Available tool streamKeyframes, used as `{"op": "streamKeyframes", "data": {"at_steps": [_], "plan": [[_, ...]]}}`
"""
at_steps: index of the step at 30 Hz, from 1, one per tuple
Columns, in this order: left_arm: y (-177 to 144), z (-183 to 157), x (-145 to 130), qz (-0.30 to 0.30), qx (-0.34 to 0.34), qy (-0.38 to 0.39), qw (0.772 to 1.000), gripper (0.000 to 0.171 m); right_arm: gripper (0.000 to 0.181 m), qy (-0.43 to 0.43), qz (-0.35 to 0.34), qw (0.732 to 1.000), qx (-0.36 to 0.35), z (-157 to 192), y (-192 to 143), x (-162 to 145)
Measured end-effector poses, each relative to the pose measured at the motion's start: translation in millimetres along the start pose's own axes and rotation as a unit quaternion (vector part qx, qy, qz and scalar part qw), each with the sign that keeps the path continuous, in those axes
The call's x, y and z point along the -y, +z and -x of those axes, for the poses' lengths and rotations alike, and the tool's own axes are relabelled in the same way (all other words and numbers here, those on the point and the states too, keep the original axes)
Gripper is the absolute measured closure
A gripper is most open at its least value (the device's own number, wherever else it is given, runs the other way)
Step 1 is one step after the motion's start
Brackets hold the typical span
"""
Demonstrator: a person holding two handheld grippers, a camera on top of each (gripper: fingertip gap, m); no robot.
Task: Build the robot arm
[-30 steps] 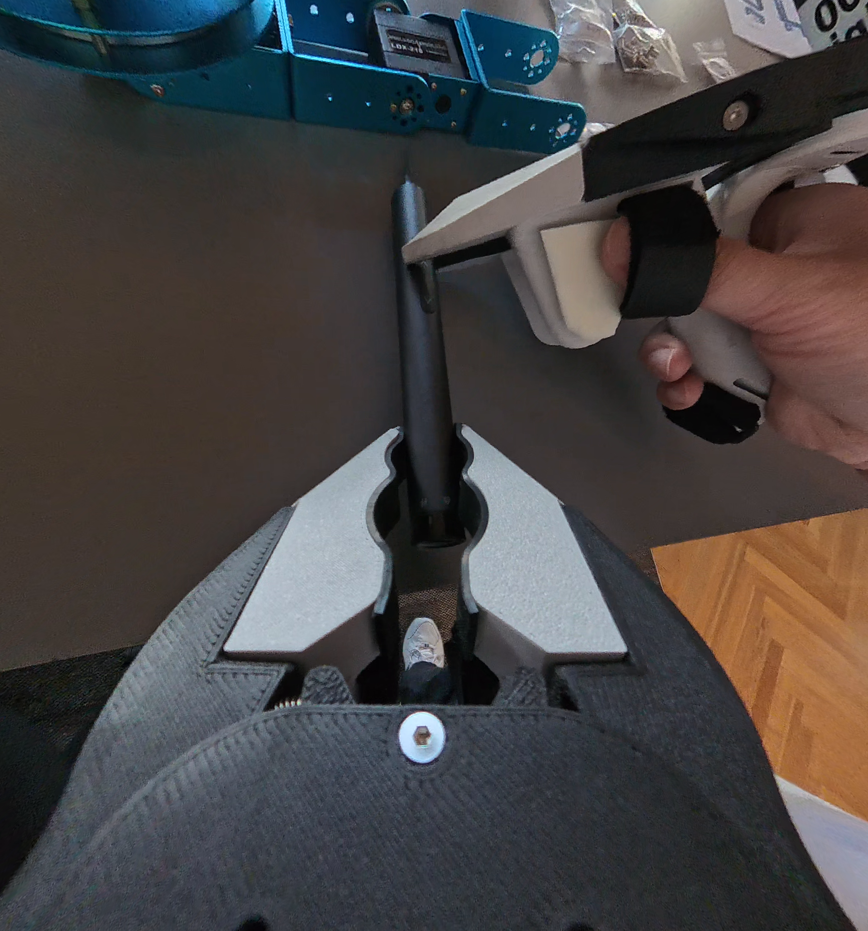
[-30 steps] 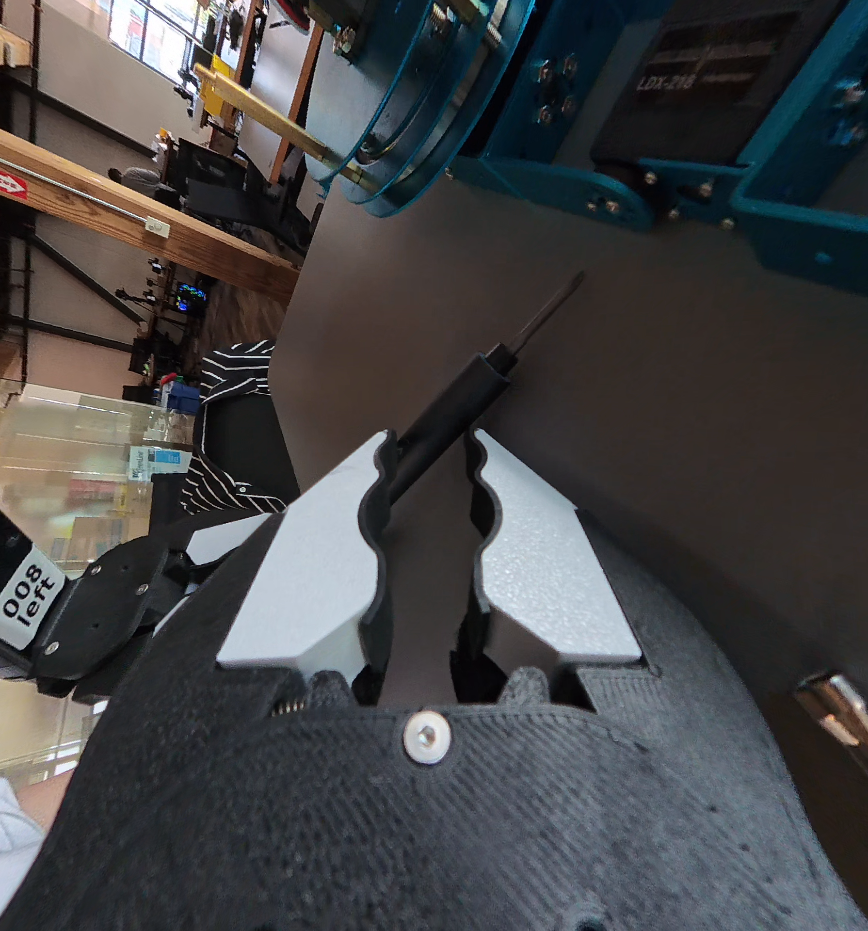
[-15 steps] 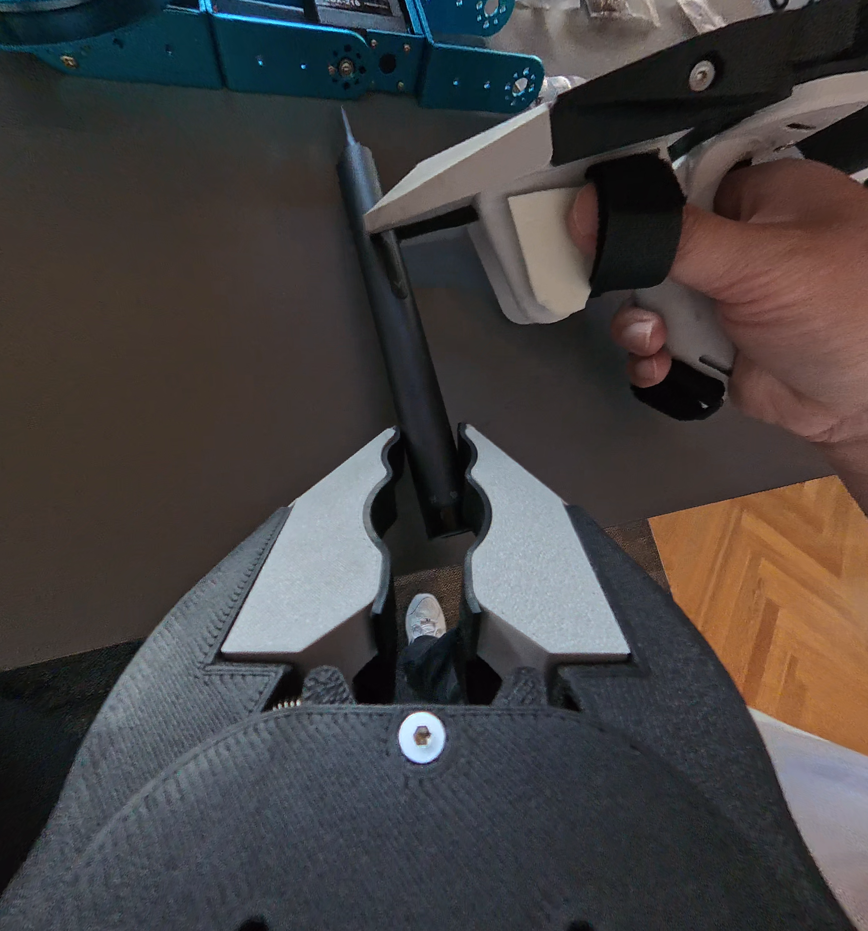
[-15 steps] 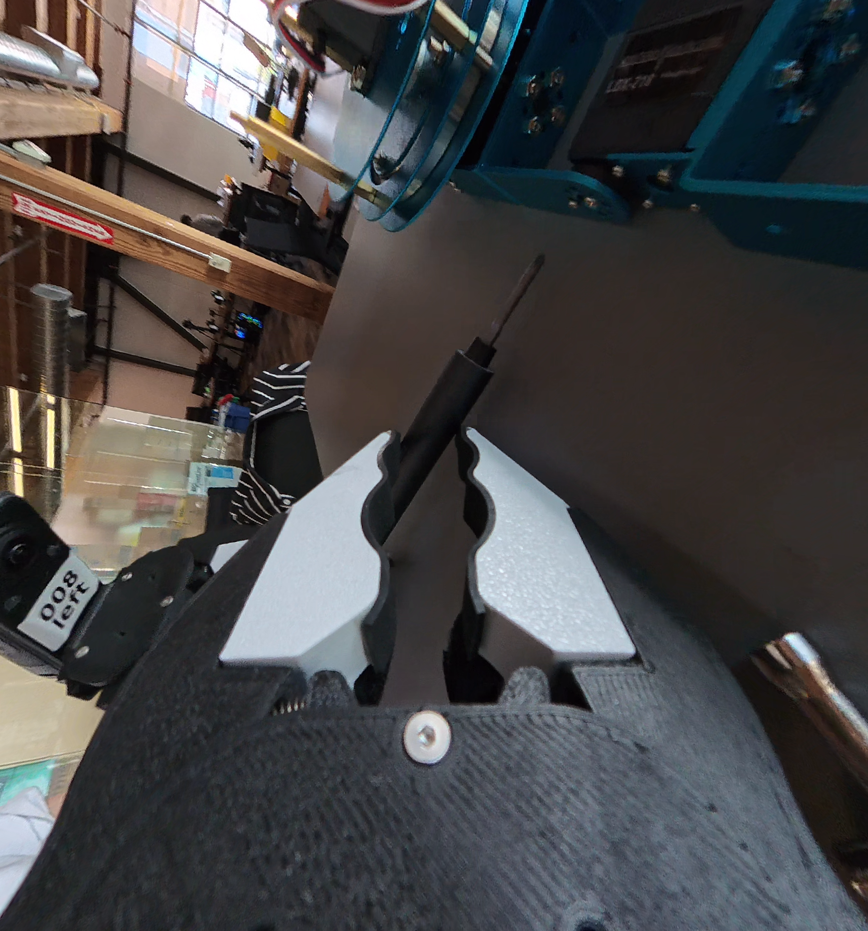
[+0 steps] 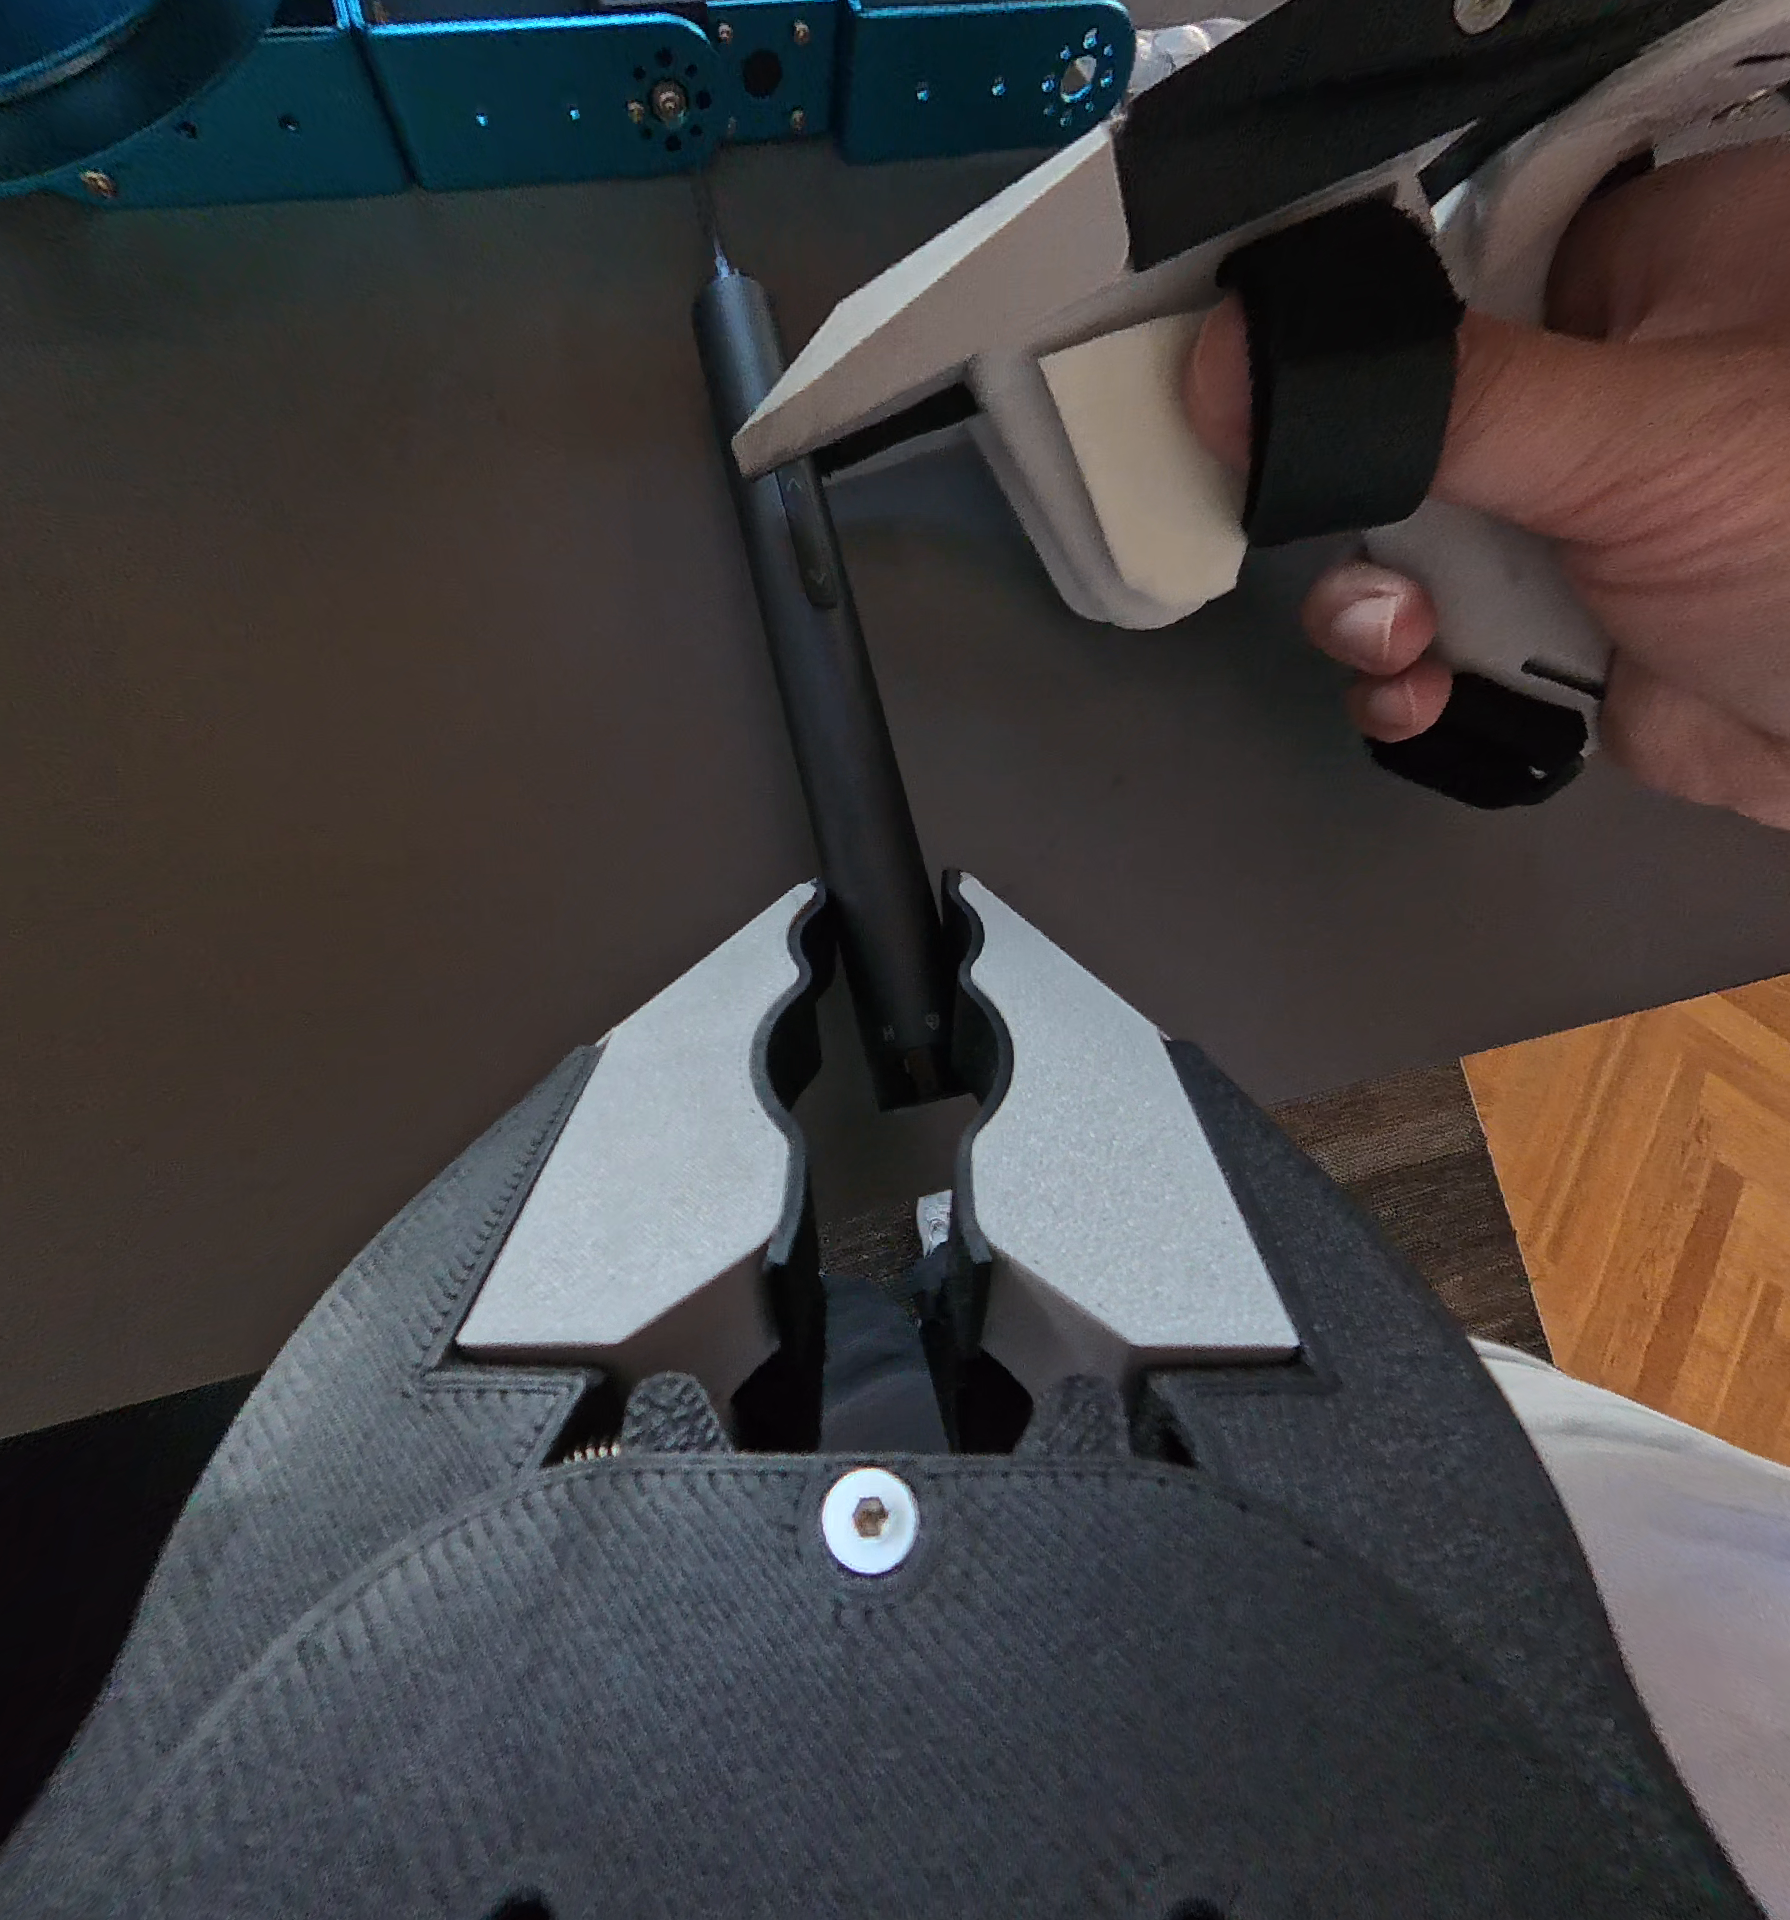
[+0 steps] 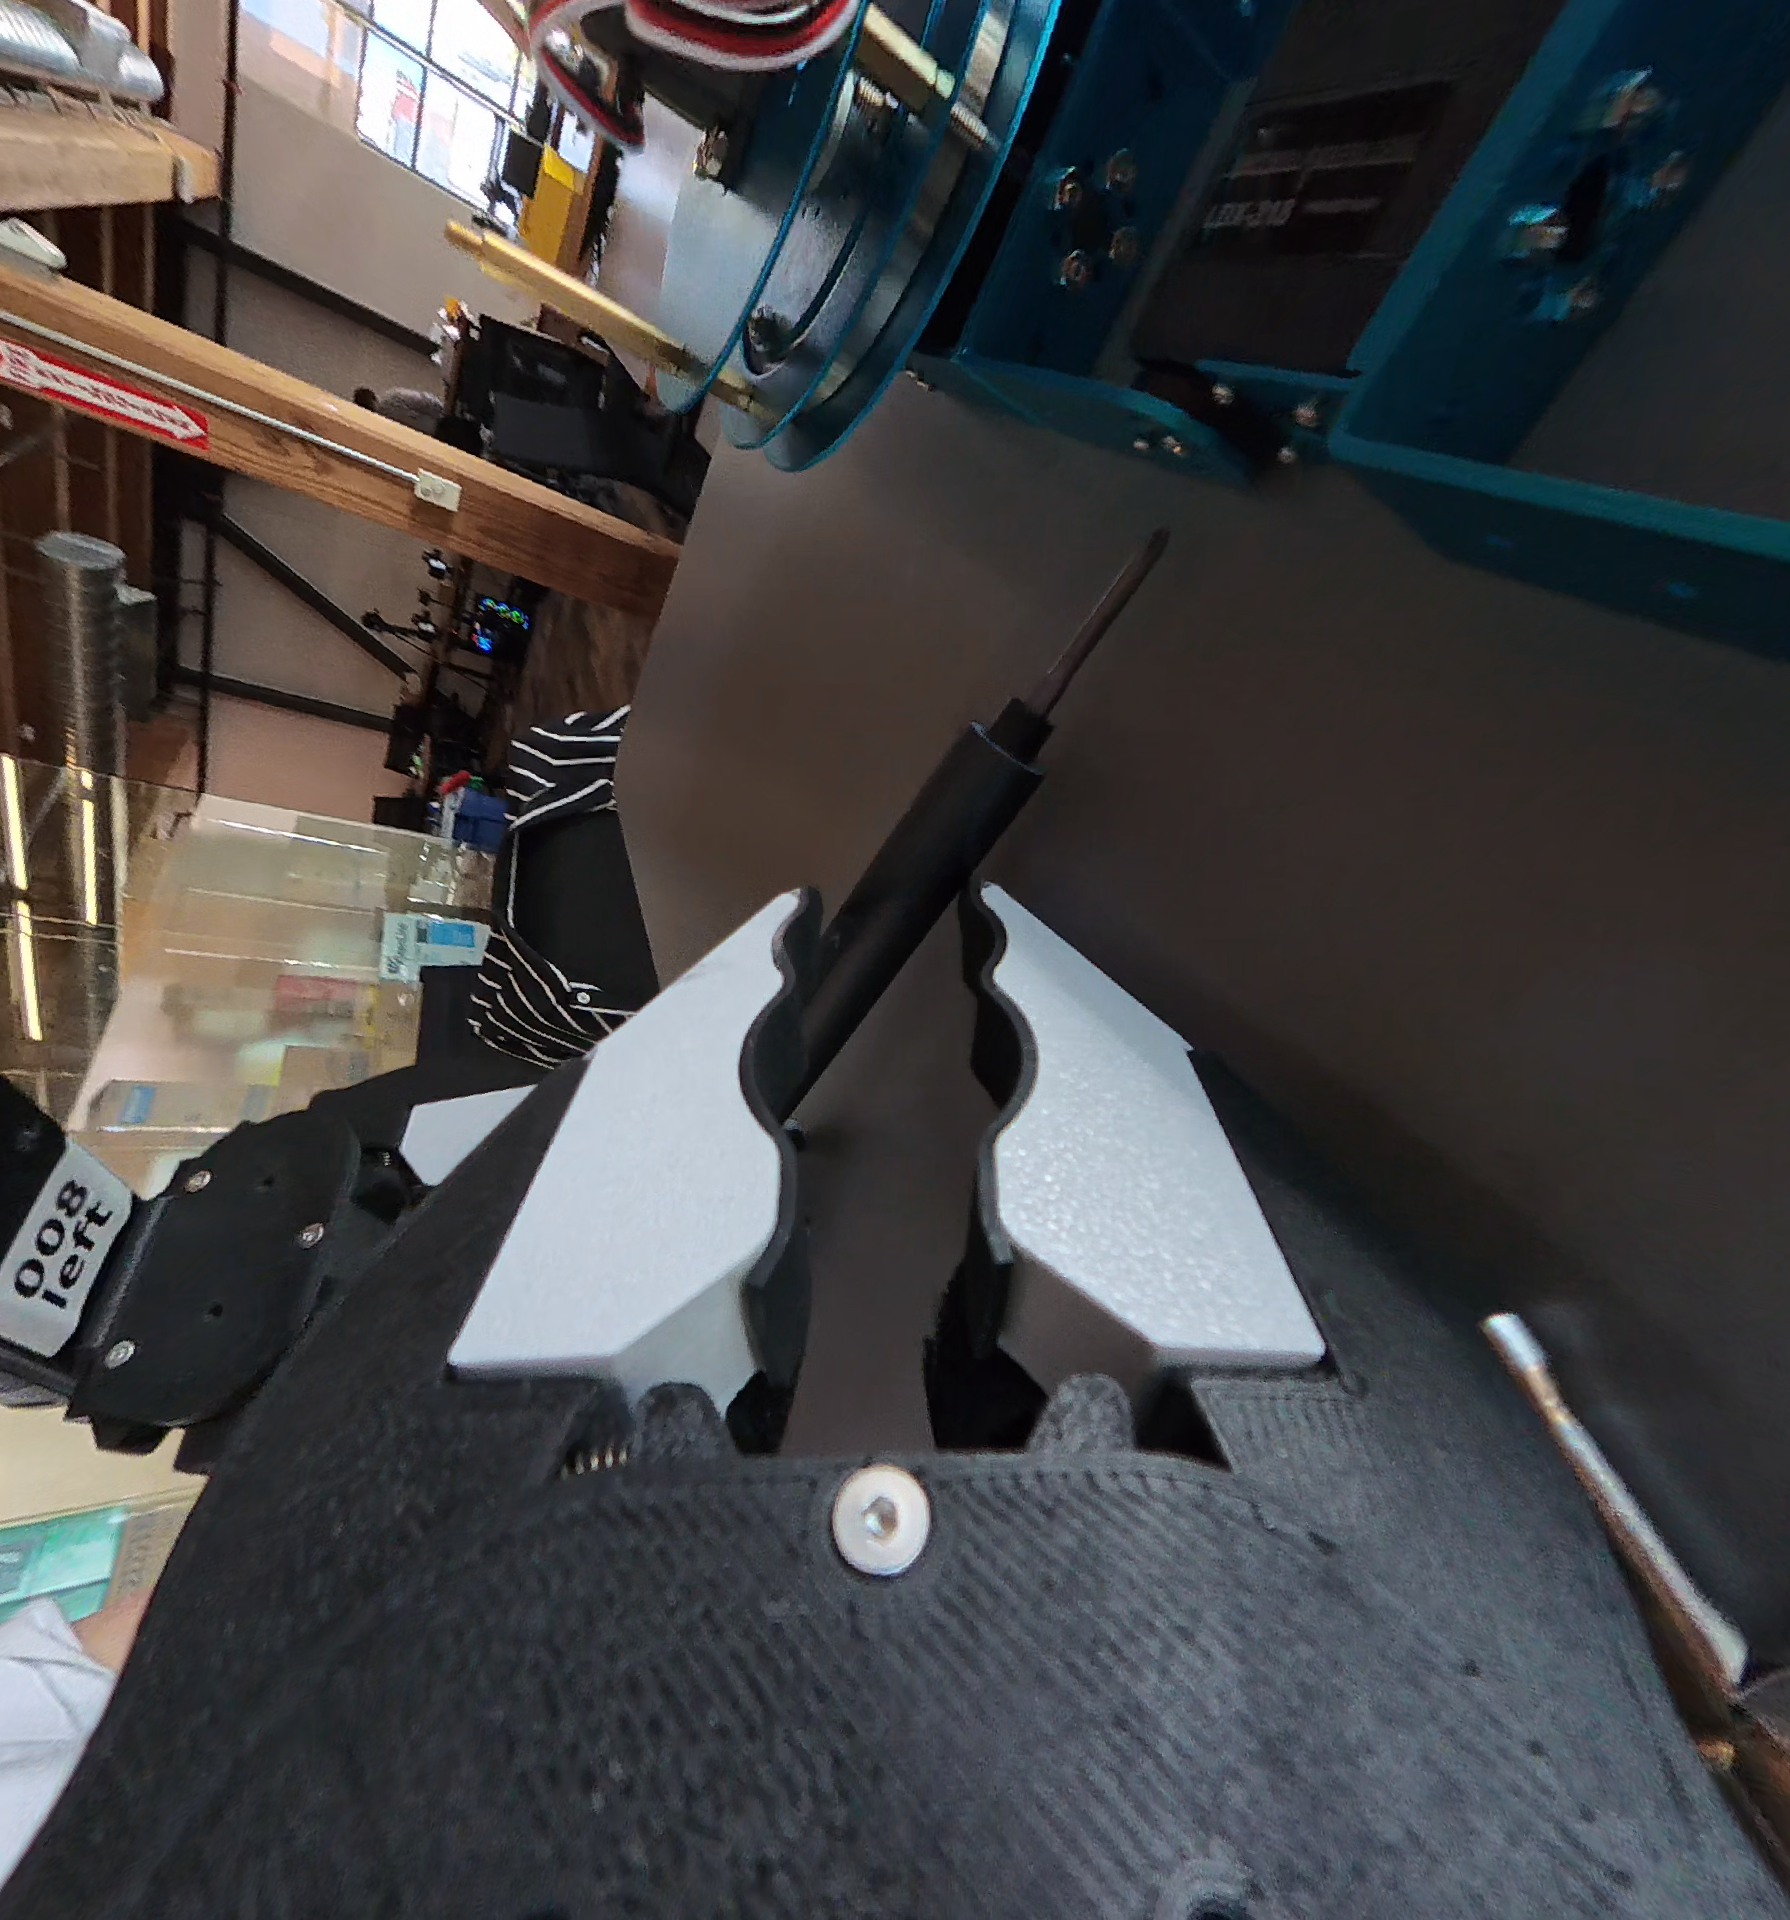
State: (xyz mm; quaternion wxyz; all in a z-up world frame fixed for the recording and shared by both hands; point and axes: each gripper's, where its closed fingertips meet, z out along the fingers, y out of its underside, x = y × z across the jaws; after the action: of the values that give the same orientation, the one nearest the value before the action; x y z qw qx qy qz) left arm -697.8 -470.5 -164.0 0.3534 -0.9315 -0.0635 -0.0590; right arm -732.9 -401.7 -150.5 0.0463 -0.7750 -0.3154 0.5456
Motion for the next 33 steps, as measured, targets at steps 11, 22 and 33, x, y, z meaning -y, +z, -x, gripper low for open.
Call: {"op": "streamKeyframes", "data": {"at_steps": [11, 22, 33], "plan": [[-8, -2, -6, -0.047, -0.042, -0.062, 0.996, 0.153, 0.149, 0.012, -0.014, 0.999, 0.031, 17, 1, -22], [-5, -27, -7, -0.023, -0.054, -0.033, 0.998, 0.147, 0.158, -0.051, 0.080, 0.994, -0.061, -1, -12, -29], [-50, -3, -14, -0.083, -0.104, 0.025, 0.991, 0.138, 0.156, -0.159, 0.111, 0.962, -0.193, -26, -47, -15]]}}
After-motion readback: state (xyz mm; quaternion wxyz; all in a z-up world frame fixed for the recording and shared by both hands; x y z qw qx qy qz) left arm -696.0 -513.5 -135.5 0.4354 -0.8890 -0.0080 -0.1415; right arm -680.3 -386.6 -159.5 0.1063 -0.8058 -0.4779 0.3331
